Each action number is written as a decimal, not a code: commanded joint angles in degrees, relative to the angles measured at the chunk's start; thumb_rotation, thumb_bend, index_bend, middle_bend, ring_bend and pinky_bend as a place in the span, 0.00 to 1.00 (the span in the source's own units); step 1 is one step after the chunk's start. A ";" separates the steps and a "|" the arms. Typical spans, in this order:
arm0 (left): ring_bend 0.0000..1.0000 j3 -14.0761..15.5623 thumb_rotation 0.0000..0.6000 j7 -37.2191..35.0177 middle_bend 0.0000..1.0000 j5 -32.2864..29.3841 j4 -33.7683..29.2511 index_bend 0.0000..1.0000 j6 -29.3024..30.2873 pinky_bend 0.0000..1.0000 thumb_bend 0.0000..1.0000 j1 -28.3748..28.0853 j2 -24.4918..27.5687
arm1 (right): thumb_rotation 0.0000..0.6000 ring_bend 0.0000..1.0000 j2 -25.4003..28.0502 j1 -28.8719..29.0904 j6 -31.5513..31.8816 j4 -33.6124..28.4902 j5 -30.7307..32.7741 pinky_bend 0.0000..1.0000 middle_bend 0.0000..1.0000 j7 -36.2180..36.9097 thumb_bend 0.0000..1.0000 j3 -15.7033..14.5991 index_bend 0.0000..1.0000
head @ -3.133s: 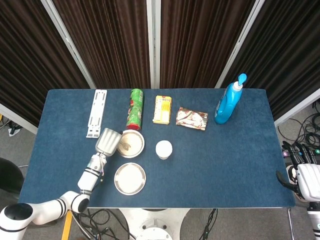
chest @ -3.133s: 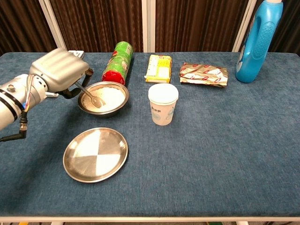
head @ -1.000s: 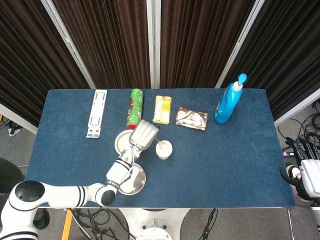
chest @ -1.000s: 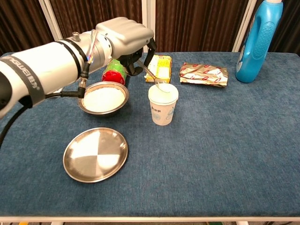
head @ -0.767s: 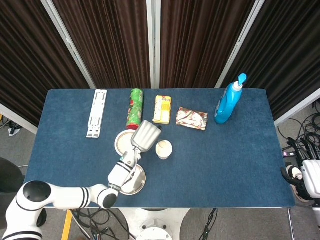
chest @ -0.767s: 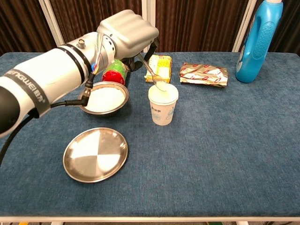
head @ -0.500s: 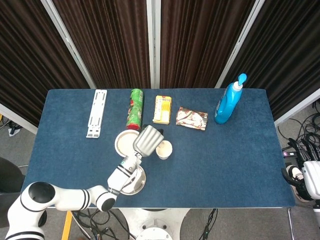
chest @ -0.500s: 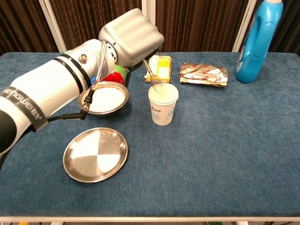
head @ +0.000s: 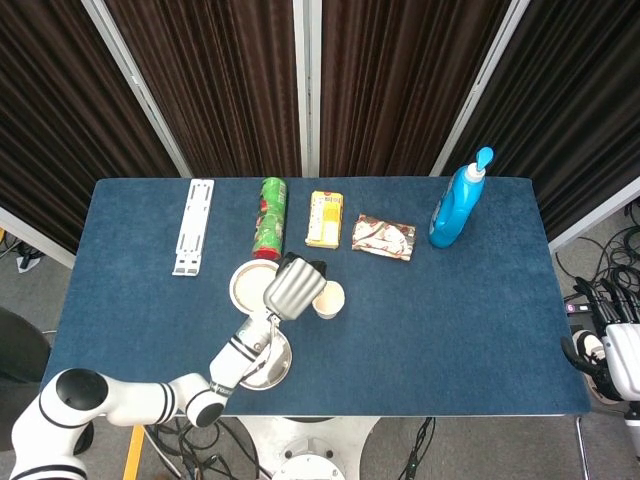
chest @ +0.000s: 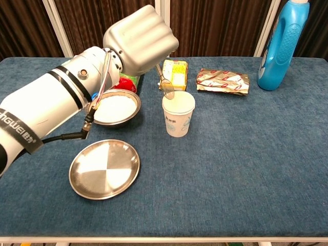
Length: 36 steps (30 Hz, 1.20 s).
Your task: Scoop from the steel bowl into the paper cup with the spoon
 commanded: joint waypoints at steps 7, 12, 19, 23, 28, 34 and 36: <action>0.92 -3.69 1.00 -5.60 0.94 -0.75 -4.50 0.61 -0.93 1.00 0.48 2.18 0.69 | 1.00 0.00 0.29 -0.52 0.64 0.00 -0.13 0.00 0.18 0.29 0.25 -0.16 0.00; 0.92 -6.36 1.00 -18.11 0.94 -4.59 -12.30 0.61 -3.15 1.00 0.48 5.82 5.82 | 1.00 0.00 0.28 -0.46 0.68 0.13 -0.35 0.00 0.18 0.58 0.25 -0.14 0.00; 0.92 -3.54 1.00 -35.98 0.94 -2.41 -19.46 0.61 -6.53 1.00 0.48 11.69 15.78 | 1.00 0.00 0.23 -0.08 0.49 -0.27 -0.73 0.00 0.18 0.31 0.25 -0.01 0.00; 0.92 0.09 1.00 -46.66 0.94 1.70 -18.17 0.61 -7.23 1.00 0.48 15.19 18.98 | 1.00 0.00 0.24 0.16 0.34 -0.69 -0.87 0.00 0.18 0.03 0.25 0.09 0.00; 0.92 4.95 1.00 -52.60 0.94 6.14 -15.54 0.61 -7.38 1.00 0.48 18.54 20.14 | 1.00 0.00 0.28 0.63 -0.26 -1.29 -0.91 0.00 0.18 -0.70 0.25 0.18 0.00; 0.92 9.28 1.00 -52.47 0.94 10.02 -13.78 0.61 -9.53 1.00 0.48 19.94 19.25 | 1.00 0.00 -0.05 1.07 -0.94 -1.47 -0.83 0.00 0.18 -1.03 0.25 0.18 0.00; 0.92 10.36 1.00 -51.16 0.94 11.14 -12.50 0.61 -10.34 1.00 0.47 20.25 18.16 | 1.00 0.00 -0.07 1.09 -0.99 -1.51 -0.75 0.00 0.18 -1.10 0.25 0.17 0.00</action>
